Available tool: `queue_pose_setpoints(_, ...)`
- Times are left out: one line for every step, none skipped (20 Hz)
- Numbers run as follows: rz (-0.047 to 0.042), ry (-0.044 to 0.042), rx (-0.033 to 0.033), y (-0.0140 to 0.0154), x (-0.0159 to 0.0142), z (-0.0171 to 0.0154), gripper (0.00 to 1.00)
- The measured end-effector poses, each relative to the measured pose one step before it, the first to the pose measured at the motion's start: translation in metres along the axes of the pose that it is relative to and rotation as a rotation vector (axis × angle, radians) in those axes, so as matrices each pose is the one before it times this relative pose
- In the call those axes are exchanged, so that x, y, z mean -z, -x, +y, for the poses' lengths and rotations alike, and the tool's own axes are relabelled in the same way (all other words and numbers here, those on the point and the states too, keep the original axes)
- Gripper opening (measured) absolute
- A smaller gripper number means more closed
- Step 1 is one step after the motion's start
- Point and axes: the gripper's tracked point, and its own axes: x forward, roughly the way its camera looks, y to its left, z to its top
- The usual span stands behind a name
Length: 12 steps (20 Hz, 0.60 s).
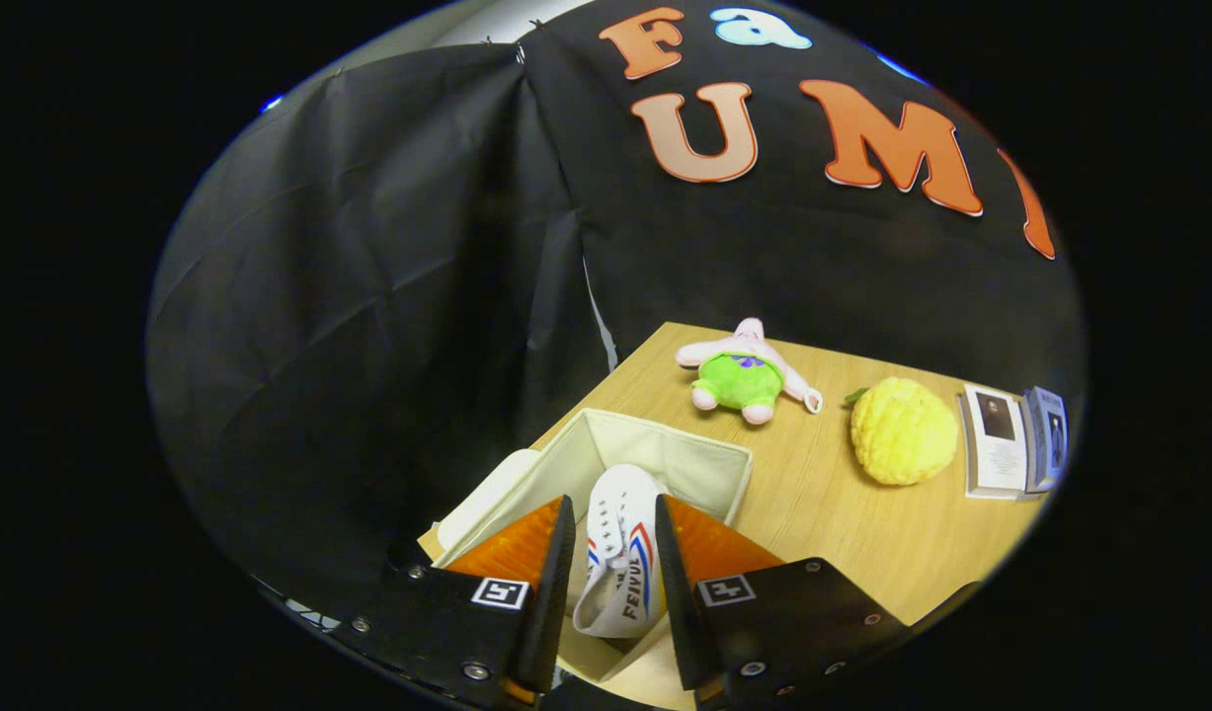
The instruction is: Open the storage box then place both shoes into the box .Put the left shoe in first, then the right shoe, with the right side of both shoes facing outward in a uniform manner.
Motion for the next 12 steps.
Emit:
queue_pose_setpoints(-0.03178,0.00710,0.01481,0.01086,-0.00267,-0.00659,0.50)
queue_pose_setpoints(-0.03270,0.00629,0.01077,0.01229,-0.00469,-0.00769,0.51)
queue_pose_setpoints(-0.03369,-0.00115,0.01404,0.01113,-0.00374,-0.01053,0.53)
queue_pose_setpoints(-0.03397,-0.00132,0.01251,0.01313,-0.00214,-0.00868,0.56)
queue_pose_setpoints(-0.03180,-0.00344,0.01420,0.01421,-0.00342,-0.01119,0.60)
queue_pose_setpoints(-0.03589,-0.00458,0.02458,0.01443,-0.00447,-0.01465,0.63)
queue_pose_setpoints(-0.03241,-0.00670,0.02579,0.01407,-0.00450,-0.01513,0.69)
queue_pose_setpoints(-0.02932,-0.00379,0.02191,0.01169,-0.00359,-0.01515,0.72)
queue_pose_setpoints(-0.03593,-0.00749,0.02376,0.01335,-0.00647,-0.01519,0.76)
queue_pose_setpoints(-0.04003,-0.00038,0.02019,0.01328,-0.00838,-0.01355,0.78)
queue_pose_setpoints(-0.03741,0.00161,0.02363,0.01205,-0.00825,-0.01565,0.81)
queue_pose_setpoints(-0.03095,0.01085,0.02049,0.00813,-0.00178,-0.01689,0.82)
